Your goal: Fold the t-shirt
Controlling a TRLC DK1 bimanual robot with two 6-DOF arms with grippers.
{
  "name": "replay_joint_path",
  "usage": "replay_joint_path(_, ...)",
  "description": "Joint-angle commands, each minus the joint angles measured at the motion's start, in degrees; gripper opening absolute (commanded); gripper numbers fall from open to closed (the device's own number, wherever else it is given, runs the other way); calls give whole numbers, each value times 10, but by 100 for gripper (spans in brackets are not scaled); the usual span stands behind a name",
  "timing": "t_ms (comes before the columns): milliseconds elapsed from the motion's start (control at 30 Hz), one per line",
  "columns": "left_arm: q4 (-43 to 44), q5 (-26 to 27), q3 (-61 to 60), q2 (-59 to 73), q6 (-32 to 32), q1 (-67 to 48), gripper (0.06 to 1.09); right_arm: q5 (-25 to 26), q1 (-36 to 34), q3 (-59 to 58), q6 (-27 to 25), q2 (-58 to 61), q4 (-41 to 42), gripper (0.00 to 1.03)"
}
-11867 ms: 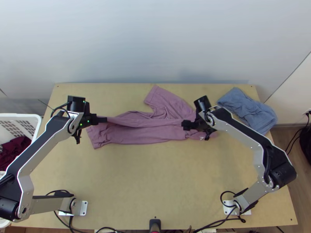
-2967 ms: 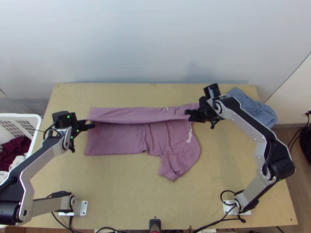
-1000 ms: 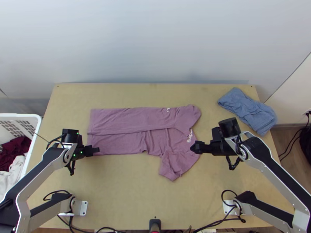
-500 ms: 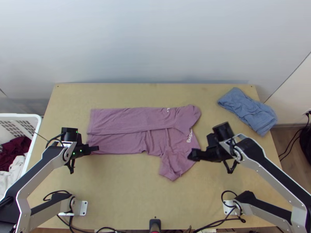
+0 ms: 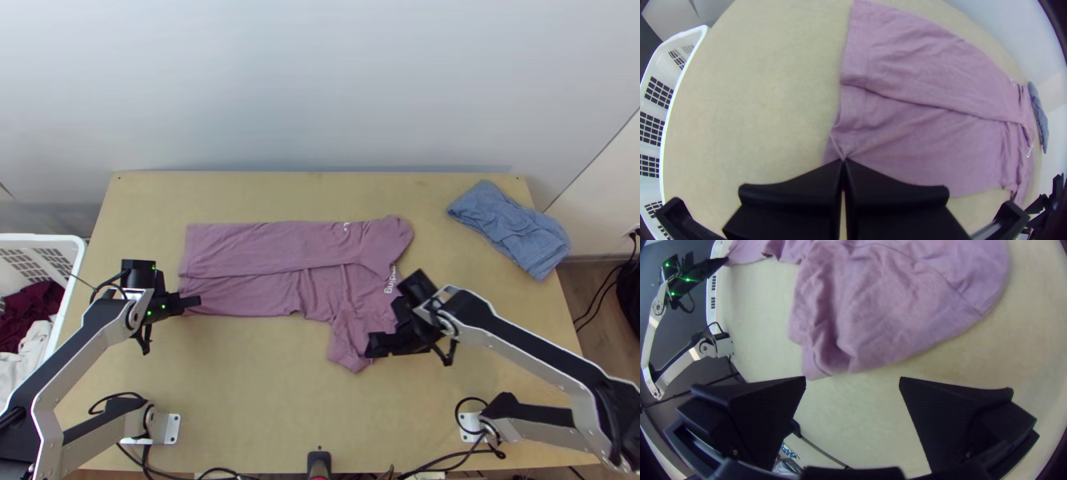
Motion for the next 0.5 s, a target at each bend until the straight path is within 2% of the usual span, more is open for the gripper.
replay_joint_path(0, -3, -1, 2, -4, 3, 8, 10, -10, 35, 11, 1, 76, 30, 97)
replay_joint_path(67, -3, -1, 1, -5, 6, 16, 10, -10, 40, 13, 3, 90, 41, 92)
replay_joint_path(133, -3, -1, -1, -4, 12, 19, 10, -10, 43, 13, 6, 98, 55, 92)
replay_joint_path(200, -3, -1, -1, -3, 14, 20, 10, -9, 43, 17, 6, 106, 60, 83)
replay_joint_path(233, -3, -1, -1, -3, 14, 20, 10, -9, 43, 17, 5, 106, 67, 74)
replay_joint_path(267, -3, -1, -1, -3, 14, 20, 10, -8, 42, 16, 5, 105, 77, 60)
replay_joint_path(367, -2, -1, 0, -2, 13, 21, 10, 6, 32, 11, -4, 98, 113, 6)
replay_joint_path(467, -2, -1, 1, -1, 14, 21, 10, 7, 13, 5, -9, 83, 116, 3)
